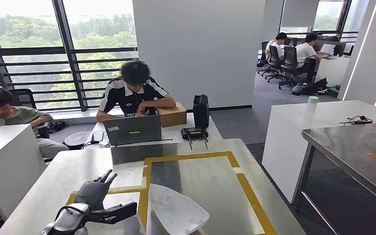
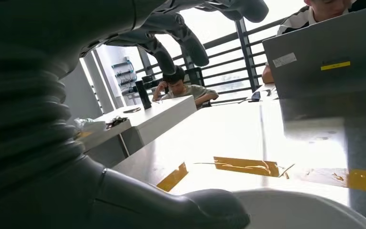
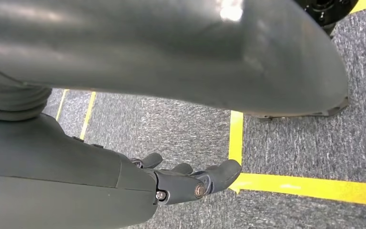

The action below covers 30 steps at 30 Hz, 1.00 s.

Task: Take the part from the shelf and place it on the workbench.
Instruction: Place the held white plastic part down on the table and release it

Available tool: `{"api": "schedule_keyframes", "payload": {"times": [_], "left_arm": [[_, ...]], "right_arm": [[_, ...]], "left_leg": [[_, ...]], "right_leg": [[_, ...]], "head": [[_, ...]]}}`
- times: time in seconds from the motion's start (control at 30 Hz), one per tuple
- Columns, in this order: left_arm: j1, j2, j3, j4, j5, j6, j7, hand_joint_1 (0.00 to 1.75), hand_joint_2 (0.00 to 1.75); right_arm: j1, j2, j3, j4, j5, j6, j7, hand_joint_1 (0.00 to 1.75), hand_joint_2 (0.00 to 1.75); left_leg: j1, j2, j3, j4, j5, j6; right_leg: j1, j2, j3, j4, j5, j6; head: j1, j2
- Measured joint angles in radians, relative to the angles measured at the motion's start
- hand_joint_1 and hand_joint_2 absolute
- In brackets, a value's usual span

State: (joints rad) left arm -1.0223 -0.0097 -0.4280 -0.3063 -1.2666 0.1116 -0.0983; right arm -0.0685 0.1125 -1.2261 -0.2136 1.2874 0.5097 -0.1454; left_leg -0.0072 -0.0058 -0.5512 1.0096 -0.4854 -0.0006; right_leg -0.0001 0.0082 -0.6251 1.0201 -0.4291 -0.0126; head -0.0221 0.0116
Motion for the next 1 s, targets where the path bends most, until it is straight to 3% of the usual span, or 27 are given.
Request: {"api": "schedule_keyframes", "payload": {"times": [0.43, 0.6, 0.67, 0.77, 0.8, 0.83, 0.87, 0.93, 0.97, 1.0], "left_arm": [[0.011, -0.015, 0.002, 0.0, -0.022, 0.013, 0.035, 0.0, 0.0], [0.011, -0.019, 0.007, -0.002, -0.035, 0.024, 0.031, 0.0, 0.0], [0.01, -0.023, 0.011, -0.005, -0.039, 0.026, 0.028, 0.0, 0.0], [0.012, -0.028, 0.018, -0.005, -0.041, 0.026, 0.027, 0.0, 0.0], [0.014, -0.029, 0.019, -0.004, -0.041, 0.026, 0.026, 0.0, 0.0], [0.016, -0.03, 0.02, -0.004, -0.041, 0.026, 0.026, 0.0, 0.0], [0.017, -0.031, 0.02, -0.004, -0.041, 0.026, 0.025, 0.0, 0.44], [0.018, -0.032, 0.024, -0.004, -0.041, 0.026, 0.025, 0.0, 1.31], [0.017, -0.032, 0.025, -0.005, -0.041, 0.027, 0.025, 0.0, 1.75], [0.017, -0.032, 0.027, -0.005, -0.041, 0.027, 0.025, 0.0, 1.75]], "right_arm": [[0.001, 0.003, -0.001, 0.0, -0.002, 0.0, 0.0, 0.0, 0.0], [0.001, 0.004, -0.001, 0.0, -0.001, 0.0, -0.003, 0.0, 0.0], [0.001, 0.003, -0.001, 0.0, -0.001, 0.0, -0.004, 0.0, 0.0], [0.002, 0.003, -0.001, 0.0, -0.001, 0.001, -0.004, 0.0, 0.0], [0.003, 0.003, -0.001, 0.0, -0.001, 0.001, -0.004, 0.0, 0.0], [0.004, 0.003, -0.001, 0.0, -0.001, 0.001, -0.003, 0.0, 0.0], [0.004, 0.003, -0.001, 0.0, -0.001, 0.0, -0.003, 0.0, 0.0], [0.003, 0.003, -0.001, 0.0, -0.001, 0.0, -0.003, 0.0, 0.0], [0.003, 0.004, -0.001, 0.0, 0.0, 0.0, -0.003, 0.0, 0.0], [0.002, 0.005, -0.001, 0.0, 0.001, 0.0, -0.003, 0.0, 0.0]], "left_leg": [[-0.005, 0.0, -0.002, 0.007, -0.004, 0.007], [-0.004, 0.002, 0.001, -0.001, 0.006, 0.021], [0.003, 0.005, 0.005, -0.015, 0.019, 0.029], [0.007, 0.008, 0.0, -0.015, 0.023, 0.033], [0.008, 0.009, -0.002, -0.012, 0.023, 0.032], [0.01, 0.009, -0.005, -0.008, 0.022, 0.031], [0.013, 0.009, -0.008, -0.002, 0.019, 0.027], [0.017, 0.009, -0.014, 0.014, 0.011, 0.012], [0.018, 0.009, -0.018, 0.023, 0.007, 0.003], [0.017, 0.008, -0.022, 0.029, 0.004, -0.005]], "right_leg": [[-0.003, 0.0, 0.001, -0.002, 0.002, 0.006], [-0.005, 0.001, 0.003, -0.003, 0.006, 0.019], [-0.005, 0.0, -0.016, 0.038, -0.024, 0.026], [-0.013, -0.002, -0.098, 0.218, -0.111, 0.039], [-0.017, -0.002, -0.116, 0.258, -0.121, 0.043], [-0.021, -0.002, -0.116, 0.262, -0.112, 0.047], [-0.026, -0.003, -0.096, 0.224, -0.087, 0.052], [-0.032, -0.004, -0.028, 0.097, -0.04, 0.06], [-0.033, -0.002, -0.003, 0.051, -0.029, 0.057], [-0.032, 0.0, 0.007, 0.031, -0.028, 0.051]], "head": [[0.0, 0.0], [0.0, 0.0], [0.0, 0.0], [0.0, 0.0], [0.0, 0.0], [0.0, 0.0], [0.0, 0.0], [0.0, 0.0], [0.0, 0.0], [0.0, 0.0]]}}
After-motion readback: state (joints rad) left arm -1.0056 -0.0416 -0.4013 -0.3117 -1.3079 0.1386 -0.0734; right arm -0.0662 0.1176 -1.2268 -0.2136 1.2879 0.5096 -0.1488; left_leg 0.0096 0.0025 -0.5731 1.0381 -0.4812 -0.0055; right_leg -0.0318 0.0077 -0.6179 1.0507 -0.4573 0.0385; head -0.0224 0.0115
